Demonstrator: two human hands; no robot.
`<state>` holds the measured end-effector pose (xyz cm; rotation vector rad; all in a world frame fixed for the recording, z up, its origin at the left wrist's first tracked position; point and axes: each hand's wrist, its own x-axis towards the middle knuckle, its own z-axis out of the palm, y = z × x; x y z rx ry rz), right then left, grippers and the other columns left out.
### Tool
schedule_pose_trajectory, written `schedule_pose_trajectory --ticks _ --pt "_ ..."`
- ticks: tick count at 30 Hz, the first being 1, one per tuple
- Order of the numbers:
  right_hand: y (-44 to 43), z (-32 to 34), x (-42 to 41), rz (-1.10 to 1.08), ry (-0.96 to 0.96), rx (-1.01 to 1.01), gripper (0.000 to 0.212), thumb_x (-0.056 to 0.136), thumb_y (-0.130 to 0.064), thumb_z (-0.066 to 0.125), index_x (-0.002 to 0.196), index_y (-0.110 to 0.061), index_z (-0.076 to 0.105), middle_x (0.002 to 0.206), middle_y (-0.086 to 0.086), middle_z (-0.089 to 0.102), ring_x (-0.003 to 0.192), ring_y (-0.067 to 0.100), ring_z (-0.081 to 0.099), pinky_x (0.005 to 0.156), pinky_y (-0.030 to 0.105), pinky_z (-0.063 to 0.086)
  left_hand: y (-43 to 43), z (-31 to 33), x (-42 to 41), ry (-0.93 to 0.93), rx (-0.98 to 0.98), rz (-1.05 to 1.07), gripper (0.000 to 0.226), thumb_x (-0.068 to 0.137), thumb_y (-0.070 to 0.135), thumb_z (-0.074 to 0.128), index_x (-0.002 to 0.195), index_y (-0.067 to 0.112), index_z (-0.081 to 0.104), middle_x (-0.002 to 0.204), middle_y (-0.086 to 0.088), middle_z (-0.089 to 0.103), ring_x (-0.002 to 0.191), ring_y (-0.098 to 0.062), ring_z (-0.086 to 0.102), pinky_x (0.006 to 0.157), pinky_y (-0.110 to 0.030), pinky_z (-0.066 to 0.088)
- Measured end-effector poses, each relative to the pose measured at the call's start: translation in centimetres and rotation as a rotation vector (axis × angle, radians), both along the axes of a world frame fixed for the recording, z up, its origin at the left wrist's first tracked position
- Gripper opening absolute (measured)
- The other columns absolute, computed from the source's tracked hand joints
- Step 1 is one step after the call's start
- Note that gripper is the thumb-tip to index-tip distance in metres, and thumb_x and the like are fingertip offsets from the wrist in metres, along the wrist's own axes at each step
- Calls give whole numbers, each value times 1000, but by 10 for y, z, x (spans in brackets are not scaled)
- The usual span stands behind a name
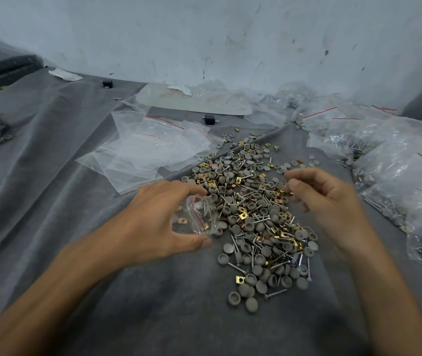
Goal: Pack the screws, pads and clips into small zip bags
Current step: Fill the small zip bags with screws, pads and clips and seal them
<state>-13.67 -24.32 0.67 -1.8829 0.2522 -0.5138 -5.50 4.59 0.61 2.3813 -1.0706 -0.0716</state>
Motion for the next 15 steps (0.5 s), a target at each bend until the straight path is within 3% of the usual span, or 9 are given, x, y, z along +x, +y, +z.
schedule_pose_trajectory --ticks 4,7,11,15 --pt "-9 -7 -6 37 177 -281 6 92 -25 72 91 -30 72 79 -6 70 68 4 59 60 26 49 0 -1 1 8 -4 -1 79 68 80 63 138 52 39 129 36 37 117 16 24 100 -22 25" --pt "-11 -12 -8 37 306 -528 9 90 -34 73 81 -32 71 73 -11 67 65 3 58 60 28 45 1 -2 2 4 -4 0 80 68 82 63 139 51 40 131 34 39 120 13 27 102 -23 26" --pt "-9 -15 -8 75 380 -625 18 85 -47 74 74 -33 70 67 -11 64 65 -3 56 57 25 37 0 -3 3 -10 -4 1 81 68 83 64 139 50 41 132 33 42 121 12 29 102 -22 25" --pt "-8 -16 -8 93 427 -641 18 81 -52 75 76 -34 73 74 -13 68 72 1 61 65 30 47 0 -2 2 -12 2 6 79 70 78 66 139 50 41 132 31 43 121 10 30 102 -23 26"
